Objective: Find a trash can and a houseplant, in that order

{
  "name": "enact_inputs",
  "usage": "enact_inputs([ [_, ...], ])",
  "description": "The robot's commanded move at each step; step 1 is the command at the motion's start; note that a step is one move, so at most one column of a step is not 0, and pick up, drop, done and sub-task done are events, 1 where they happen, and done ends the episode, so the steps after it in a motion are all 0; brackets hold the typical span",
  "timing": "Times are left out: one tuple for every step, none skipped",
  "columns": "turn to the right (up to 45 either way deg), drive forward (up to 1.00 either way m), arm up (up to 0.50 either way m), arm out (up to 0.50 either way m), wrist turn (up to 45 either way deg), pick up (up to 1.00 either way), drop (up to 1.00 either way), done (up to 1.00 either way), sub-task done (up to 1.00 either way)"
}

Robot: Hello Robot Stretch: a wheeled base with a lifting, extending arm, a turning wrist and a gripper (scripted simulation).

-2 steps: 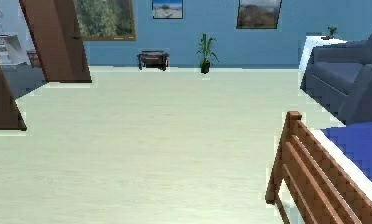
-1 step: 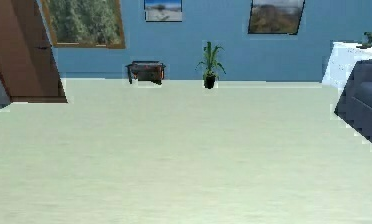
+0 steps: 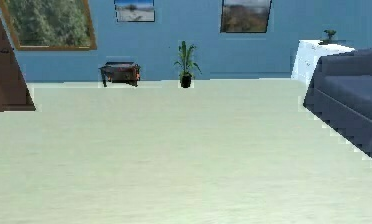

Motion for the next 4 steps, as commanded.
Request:
enact_inputs([
  [0.0,0.50,0.00,0.00,0.0,0.00,0.00,0.00,0.00],
  [3.0,0.00,0.00,0.00,0.0,0.00,0.00,0.00,0.00],
  [0.0,1.00,0.00,0.00,0.0,0.00,0.00,0.00,0.00],
  [3.0,0.00,0.00,0.00,0.0,0.00,0.00,0.00,0.00],
])
